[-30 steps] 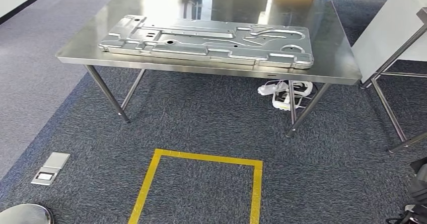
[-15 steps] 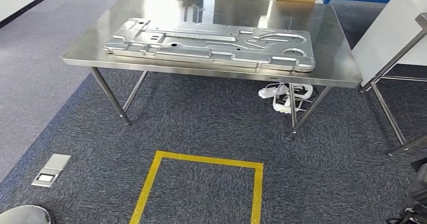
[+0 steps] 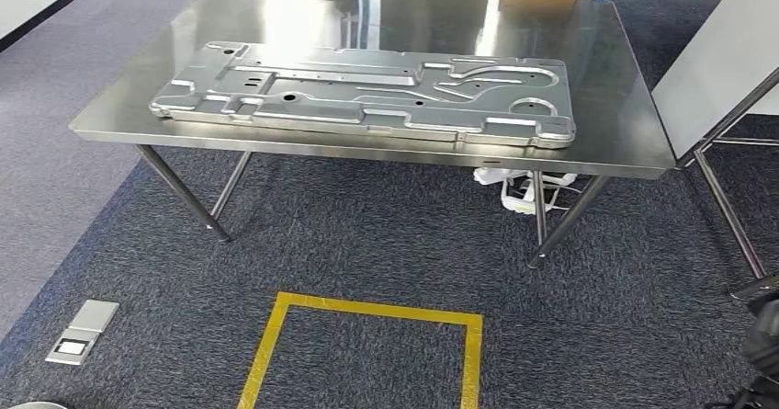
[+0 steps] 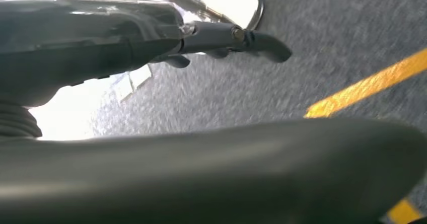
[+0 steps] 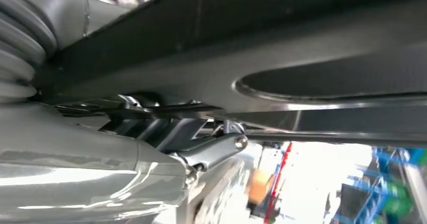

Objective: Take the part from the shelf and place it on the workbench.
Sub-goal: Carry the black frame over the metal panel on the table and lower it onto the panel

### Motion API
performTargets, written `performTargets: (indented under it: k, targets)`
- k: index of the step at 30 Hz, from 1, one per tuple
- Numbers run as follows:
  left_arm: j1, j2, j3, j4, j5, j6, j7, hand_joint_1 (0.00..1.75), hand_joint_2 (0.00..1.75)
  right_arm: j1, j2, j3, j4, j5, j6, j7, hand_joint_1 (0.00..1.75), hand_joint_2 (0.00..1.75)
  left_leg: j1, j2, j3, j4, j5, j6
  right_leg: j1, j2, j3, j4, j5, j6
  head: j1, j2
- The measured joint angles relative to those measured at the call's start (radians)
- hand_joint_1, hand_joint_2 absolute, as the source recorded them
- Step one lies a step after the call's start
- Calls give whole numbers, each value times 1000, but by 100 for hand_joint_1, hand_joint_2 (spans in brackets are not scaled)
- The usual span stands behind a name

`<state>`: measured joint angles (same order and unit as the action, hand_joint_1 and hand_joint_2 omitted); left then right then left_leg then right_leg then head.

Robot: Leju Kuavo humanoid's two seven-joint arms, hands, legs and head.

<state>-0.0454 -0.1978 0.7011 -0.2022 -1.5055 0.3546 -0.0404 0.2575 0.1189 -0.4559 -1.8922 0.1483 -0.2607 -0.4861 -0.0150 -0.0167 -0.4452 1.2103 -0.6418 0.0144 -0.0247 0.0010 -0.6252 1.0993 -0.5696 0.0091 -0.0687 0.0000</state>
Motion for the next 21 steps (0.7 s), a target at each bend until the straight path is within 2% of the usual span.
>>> performTargets:
  k: [1, 2, 4, 5, 6, 7, 8, 9, 10, 11, 12, 13, 14, 15, 16, 17, 18, 19, 20, 21]
  targets:
    - [0, -2, -2, 0, -1, -4, 2, 0, 175, 3, 0, 3, -2, 7, 1, 2, 175, 175, 4, 3, -58, 67, -9, -9, -3, -1, 28, -8, -16, -1, -2, 0]
    - [3, -3, -6, 0, -1, -10, 3, 0, 175, 7, 0, 6, -6, 14, 1, 3, 175, 175, 8, 5, -112, 109, -43, -16, -5, -2, 56, -17, -31, -2, -2, 0]
    - [11, -5, -13, 0, -3, -23, 8, 0, 175, 18, 0, 12, -14, 28, 2, 8, 175, 175, 11, 6, -196, 123, -128, -19, -8, 1, 120, -38, -62, 0, -3, 0]
    - [15, -6, -17, 0, -4, -28, 12, 0, 175, 24, 0, 16, -19, 34, 4, 12, 175, 175, 11, 7, -225, 99, -144, -17, -9, 2, 156, -51, -79, 1, -3, 0]
    - [20, -7, -20, 0, -5, -31, 17, 0, 175, 29, 0, 22, -24, 40, 6, 16, 175, 175, 9, 7, -249, 59, -123, -11, -9, 2, 192, -64, -96, 3, -3, 0]
    - [25, -8, -23, 0, -5, -32, 22, 0, 175, 34, 0, 28, -27, 46, 8, 19, 175, 175, 5, 7, -268, 6, -45, -1, -10, 3, 224, -78, -113, 4, -3, 0]
    - [29, -7, -25, 0, -5, -31, 26, 0, 175, 37, 0, 35, -28, 50, 9, 23, 175, 175, -2, 6, -283, -35, 52, 9, -9, 5, 256, -89, -130, 8, -2, 0]
    - [32, -6, -26, 1, -4, -27, 29, 0, 175, 39, 0, 42, -28, 55, 11, 26, 175, 175, -9, 6, -289, -64, 132, 19, -10, 7, 280, -103, -143, 14, -2, 0]
    - [31, -5, -26, 1, -2, -22, 30, 0, 175, 39, -1, 51, -28, 59, 12, 30, 175, 175, -16, 6, -286, -83, 181, 27, -10, 10, 304, -118, -153, 20, -3, 0]
    - [27, -4, -26, 1, -1, -16, 31, 0, 175, 36, -3, 60, -28, 65, 12, 34, 175, 175, -20, 6, -275, -88, 181, 33, -10, 13, 320, -126, -149, 28, -3, 0]
    - [20, -4, -26, 1, 0, -10, 30, 0, 175, 30, -8, 71, -29, 71, 13, 37, 175, 175, -19, 7, -253, -104, 162, 39, -10, 14, 322, -116, -131, 36, -4, 0]
    - [15, -4, -25, 1, 2, -4, 30, 0, 175, 22, -13, 82, -28, 77, 13, 40, 175, 175, -17, 6, -227, -124, 148, 44, -10, 14, 310, -78, -99, 40, -3, 0]
    - [11, -3, -22, 1, 5, 2, 29, 0, 175, 12, -20, 94, -24, 81, 12, 40, 175, 175, -14, 6, -197, -144, 138, 48, -9, 14, 275, -13, -64, 44, -2, 0]
    - [9, -3, -17, 0, 10, 8, 27, 0, 175, 1, -28, 106, -18, 84, 9, 42, 175, 175, -10, 5, -162, -166, 128, 51, -7, 13, 229, 60, -42, 45, -2, 0]
    - [10, -2, -12, 0, 18, 13, 26, 0, 175, -8, -34, 118, -8, 85, 6, 45, 175, 175, -8, 5, -128, -186, 117, 54, -7, 12, 177, 124, -41, 45, -1, 0]
    - [12, -2, -5, 0, 27, 17, 23, 0, 175, -15, -42, 130, 3, 85, 2, 48, 175, 175, -7, 4, -94, -203, 107, 56, -6, 11, 126, 164, -68, 44, -1, 0]
    - [14, -2, 1, 0, 37, 20, 21, 0, 175, -20, -49, 142, 14, 84, -2, 51, 175, 175, -6, 2, -61, -217, 94, 56, -5, 11, 80, 179, -114, 44, -1, 0]
    - [16, -2, 7, 0, 46, 23, 21, 0, 175, -24, -56, 153, 21, 84, -6, 53, 175, 175, -6, -1, -29, -229, 80, 54, -5, 11, 41, 175, -162, 44, 0, 0]
    - [17, -2, 13, 0, 55, 27, 21, 0, 175, -26, -63, 163, 27, 83, -10, 54, 175, 175, -6, -4, 2, -238, 63, 52, -5, 10, 9, 155, -198, 44, 0, 0]
    - [17, -2, 20, 0, 63, 31, 22, 0, 175, -27, -69, 171, 31, 81, -13, 54, 175, 175, -6, -7, 33, -244, 43, 50, -4, 10, -20, 121, -200, 43, 0, 0]
